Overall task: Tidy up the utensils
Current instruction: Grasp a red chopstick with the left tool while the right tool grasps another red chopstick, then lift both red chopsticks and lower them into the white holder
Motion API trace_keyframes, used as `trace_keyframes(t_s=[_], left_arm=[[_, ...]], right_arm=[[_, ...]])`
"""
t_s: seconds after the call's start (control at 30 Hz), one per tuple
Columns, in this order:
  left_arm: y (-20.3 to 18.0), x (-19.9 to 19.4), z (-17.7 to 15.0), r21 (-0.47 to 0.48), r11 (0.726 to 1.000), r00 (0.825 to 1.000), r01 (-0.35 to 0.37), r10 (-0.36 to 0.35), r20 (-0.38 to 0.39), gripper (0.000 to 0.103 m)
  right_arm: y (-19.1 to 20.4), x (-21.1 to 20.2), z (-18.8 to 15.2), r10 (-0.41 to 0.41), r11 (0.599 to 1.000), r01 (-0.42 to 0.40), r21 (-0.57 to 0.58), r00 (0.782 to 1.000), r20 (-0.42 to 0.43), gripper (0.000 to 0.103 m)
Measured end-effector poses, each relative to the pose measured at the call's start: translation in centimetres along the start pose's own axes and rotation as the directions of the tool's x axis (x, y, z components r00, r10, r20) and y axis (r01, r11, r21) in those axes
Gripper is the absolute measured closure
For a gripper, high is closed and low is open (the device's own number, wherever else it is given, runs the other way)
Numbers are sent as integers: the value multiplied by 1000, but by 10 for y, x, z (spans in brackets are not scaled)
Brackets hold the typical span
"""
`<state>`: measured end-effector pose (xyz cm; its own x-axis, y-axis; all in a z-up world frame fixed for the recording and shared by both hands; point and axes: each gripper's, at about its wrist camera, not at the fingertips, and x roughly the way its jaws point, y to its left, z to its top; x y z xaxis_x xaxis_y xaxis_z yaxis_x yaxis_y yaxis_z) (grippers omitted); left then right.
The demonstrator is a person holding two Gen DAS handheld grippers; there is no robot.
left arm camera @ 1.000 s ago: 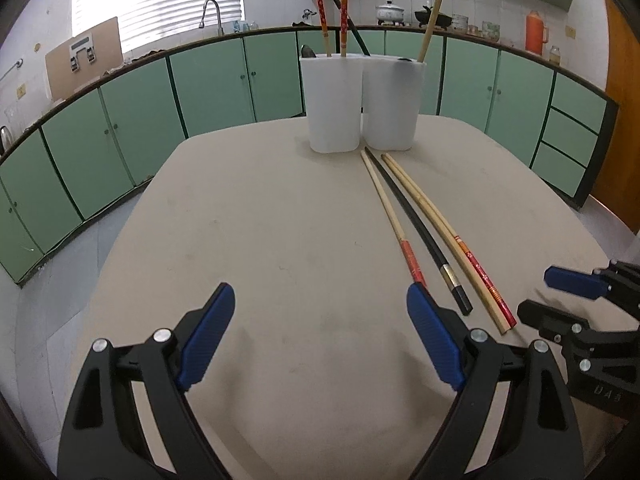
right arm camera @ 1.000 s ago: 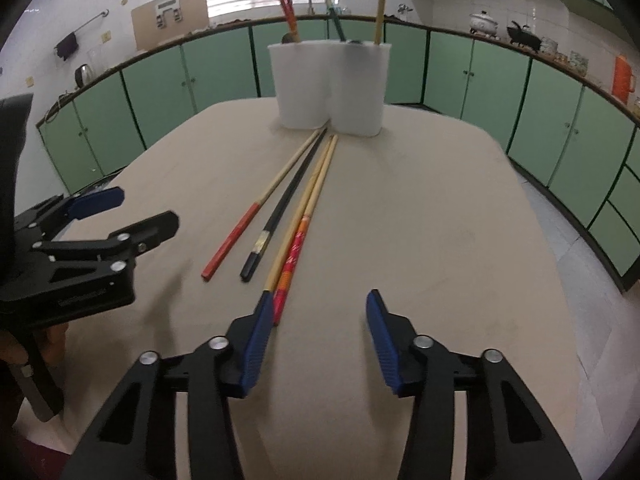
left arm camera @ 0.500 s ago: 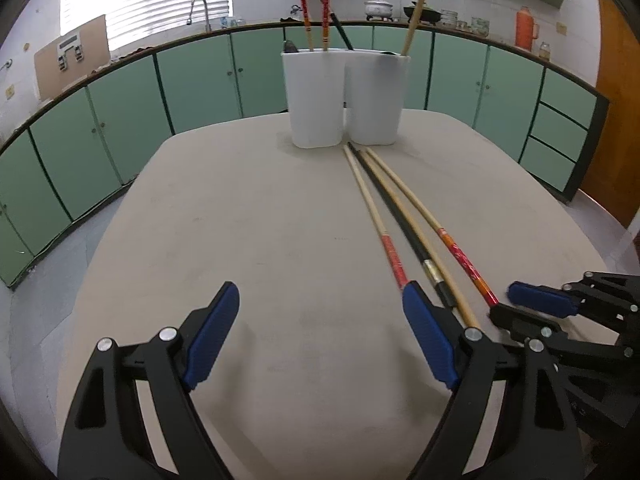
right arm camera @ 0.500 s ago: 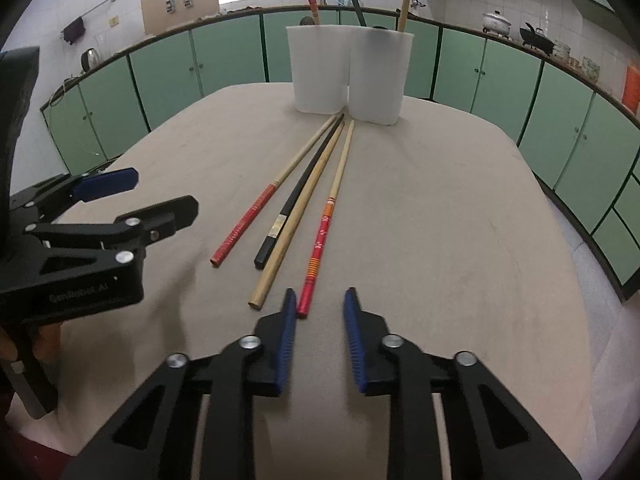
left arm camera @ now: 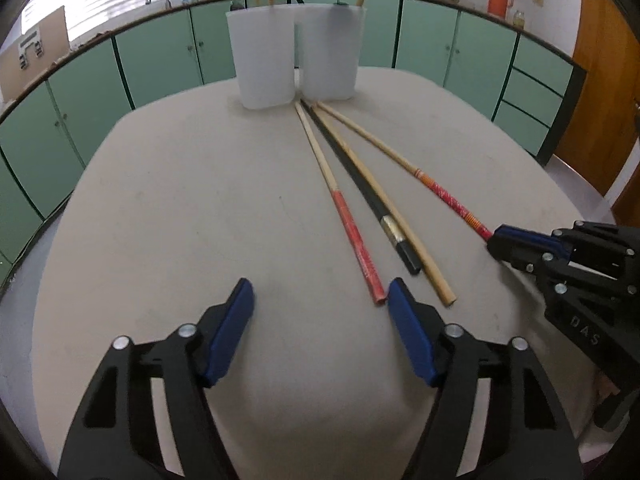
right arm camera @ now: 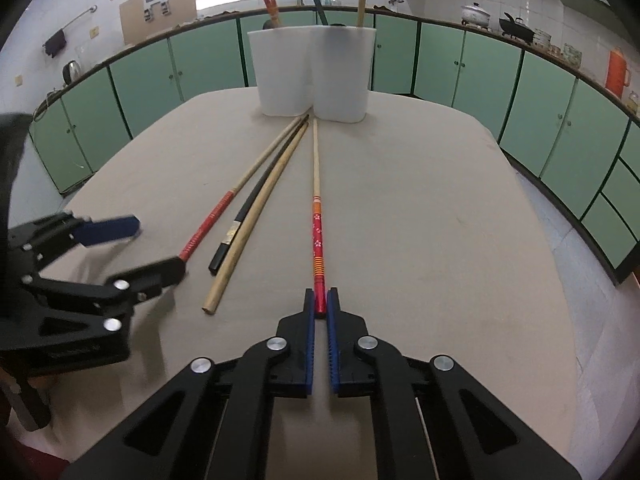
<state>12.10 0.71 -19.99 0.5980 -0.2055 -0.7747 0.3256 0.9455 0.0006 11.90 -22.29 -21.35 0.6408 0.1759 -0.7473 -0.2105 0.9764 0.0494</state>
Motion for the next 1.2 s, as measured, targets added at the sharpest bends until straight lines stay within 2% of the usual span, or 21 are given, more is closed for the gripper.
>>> trace_keyframes(t_s=[0.3,0.37,0.47,0.53,0.63,0.9,1.07,1.2], left_arm=[[-1,2,0,-6,1000,1000,-10,10,-1,49],[-4,3,2,-1,1000,1000,-10,10,1,55],[-8,4,3,15,1000,1000,1,-1,2,69],[-11,4,3,22,1000,1000,10,-10,3,83],[-15,5,3,29,999,1000,14,-14,5,94],[-14,-1,3,18,1000,1000,-9,9,22,96],[-10,-26,12,35,999,995,-39,36,91,97],[-3,-51,26,35,998,985,-57,51,164,97]], right_arm=[[1,1,1,12,1000,-12,1,1000,4,97],[1,1,2,16,1000,-16,1,1000,4,97],[0,2,1,21,1000,-21,4,1000,5,97],[-1,2,2,30,1000,-30,9,1000,7,97],[-4,3,2,44,999,-44,20,999,8,97],[-7,0,3,65,997,-66,37,998,19,97],[-9,-15,10,63,997,-65,31,996,57,97],[-9,-36,22,60,998,-62,14,992,114,97]])
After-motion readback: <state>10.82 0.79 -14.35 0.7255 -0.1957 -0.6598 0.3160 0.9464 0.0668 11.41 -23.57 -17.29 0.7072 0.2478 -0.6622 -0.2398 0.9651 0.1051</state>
